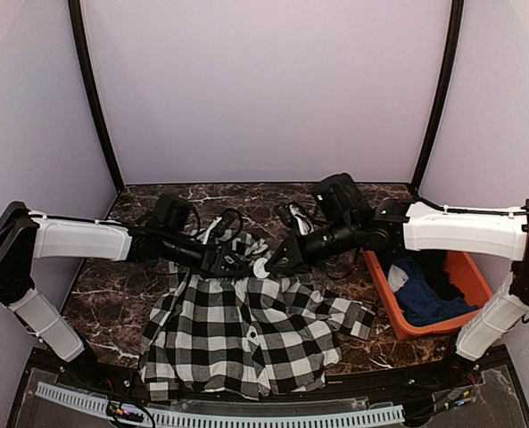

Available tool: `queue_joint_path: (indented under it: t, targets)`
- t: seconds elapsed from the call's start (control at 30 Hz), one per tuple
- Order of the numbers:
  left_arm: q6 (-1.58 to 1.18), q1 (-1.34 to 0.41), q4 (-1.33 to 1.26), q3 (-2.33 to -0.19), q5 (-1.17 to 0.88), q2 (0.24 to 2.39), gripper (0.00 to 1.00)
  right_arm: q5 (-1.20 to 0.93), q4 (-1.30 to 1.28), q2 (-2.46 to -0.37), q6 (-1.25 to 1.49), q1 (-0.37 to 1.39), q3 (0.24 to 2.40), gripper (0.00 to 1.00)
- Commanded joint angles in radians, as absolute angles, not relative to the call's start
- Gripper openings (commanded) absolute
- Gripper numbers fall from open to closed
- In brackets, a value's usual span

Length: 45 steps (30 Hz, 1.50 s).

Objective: Pin the brooch onto the clothing
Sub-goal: Cross the brooch on the flattened clothing.

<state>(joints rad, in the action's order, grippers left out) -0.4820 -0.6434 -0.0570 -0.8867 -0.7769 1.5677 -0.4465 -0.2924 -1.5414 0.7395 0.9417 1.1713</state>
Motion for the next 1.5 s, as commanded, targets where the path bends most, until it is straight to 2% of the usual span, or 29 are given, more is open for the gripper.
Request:
queue_joint_path:
  t: [0.0,0.4,0.7,0.9,1.17,1.37,1.47]
  targets:
    - [-0.489,-0.643,-0.016,-0.863,-0.743,1.542,0.72,-0.468,-0.262,-1.543,0.750,0.933,1.165,0.00]
    - [-0.527,-0.643,0.007,-0.815,-0.730,1.493,0.73,-0.470,-0.271,-1.554,0.745,0.932,1.173,0.00]
    - [-0.582,-0.643,-0.118,-0.775,-0.765,1.544,0.72,-0.481,-0.280,-1.566,0.735,0.931,1.193,0.00]
    - [-0.656,-0.643,-0.303,-0.762,-0.817,1.604,0.74,-0.482,-0.287,-1.570,0.733,0.931,1.194,0.00]
    - [-0.675,-0.642,-0.359,-0.755,-0.836,1.651,0.73,-0.479,-0.294,-1.565,0.730,0.924,1.186,0.00]
    - [-0.793,-0.643,-0.573,-0.700,-0.888,1.659,0.68,-0.487,-0.298,-1.566,0.728,0.917,1.177,0.00]
    - [-0.850,-0.643,-0.647,-0.678,-0.903,1.666,0.62,-0.490,-0.314,-1.568,0.726,0.917,1.179,0.00]
